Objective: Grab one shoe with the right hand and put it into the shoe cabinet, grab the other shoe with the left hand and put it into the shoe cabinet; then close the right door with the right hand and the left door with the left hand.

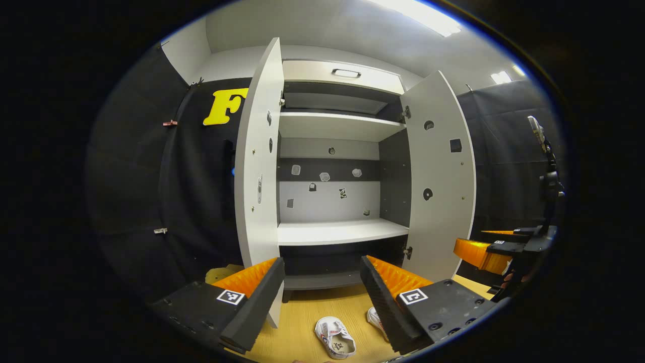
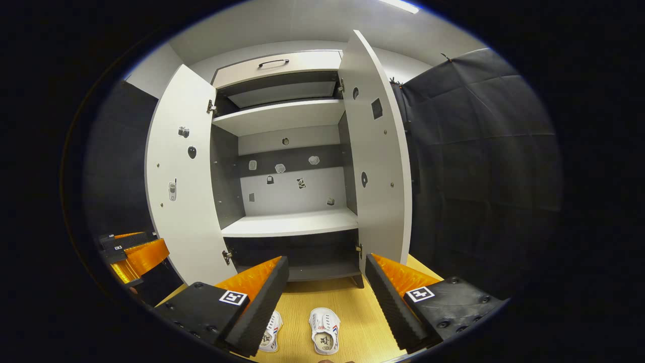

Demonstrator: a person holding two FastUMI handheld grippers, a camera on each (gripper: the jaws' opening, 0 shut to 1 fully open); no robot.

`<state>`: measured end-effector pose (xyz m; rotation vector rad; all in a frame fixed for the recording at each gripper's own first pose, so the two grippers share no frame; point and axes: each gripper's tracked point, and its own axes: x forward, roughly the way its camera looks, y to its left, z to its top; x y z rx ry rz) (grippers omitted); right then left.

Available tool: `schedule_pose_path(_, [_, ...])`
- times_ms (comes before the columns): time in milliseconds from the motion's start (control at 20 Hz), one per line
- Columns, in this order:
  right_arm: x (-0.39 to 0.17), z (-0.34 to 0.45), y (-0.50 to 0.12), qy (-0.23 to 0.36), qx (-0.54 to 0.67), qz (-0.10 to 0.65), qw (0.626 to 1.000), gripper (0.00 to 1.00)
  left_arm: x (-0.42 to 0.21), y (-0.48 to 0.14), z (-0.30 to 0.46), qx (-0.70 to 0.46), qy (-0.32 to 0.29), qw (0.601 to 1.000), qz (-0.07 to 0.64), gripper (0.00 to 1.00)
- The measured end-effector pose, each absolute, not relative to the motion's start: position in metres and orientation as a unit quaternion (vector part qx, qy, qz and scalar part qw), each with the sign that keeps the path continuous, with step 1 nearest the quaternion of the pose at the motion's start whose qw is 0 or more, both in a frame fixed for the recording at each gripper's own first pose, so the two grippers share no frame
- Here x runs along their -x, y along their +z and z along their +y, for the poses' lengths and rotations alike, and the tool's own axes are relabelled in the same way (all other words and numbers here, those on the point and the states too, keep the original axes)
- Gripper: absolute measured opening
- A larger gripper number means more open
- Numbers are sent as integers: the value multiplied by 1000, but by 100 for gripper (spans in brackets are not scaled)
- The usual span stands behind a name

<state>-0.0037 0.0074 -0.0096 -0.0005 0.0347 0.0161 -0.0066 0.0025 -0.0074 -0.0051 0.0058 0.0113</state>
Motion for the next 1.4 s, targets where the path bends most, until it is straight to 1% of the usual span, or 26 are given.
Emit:
schedule_pose_path(550, [3, 12, -20, 10, -6, 36, 999, 99, 8, -12, 1, 7, 0, 1000, 6, 95])
schedule_pose_path(850, [-2, 11, -43, 12, 12, 64, 998, 99, 11, -24, 4, 10, 4, 1000, 17, 95])
schedule_pose_path(1050, [-11, 14, -71, 22, 26, 95, 995, 99, 16, -40, 9, 8, 11, 999, 31, 95])
schedule_pose_path(1400, [-19, 39, -160, 68, 25, 194, 978, 99, 25, -77, 26, 9, 34, 997, 70, 95])
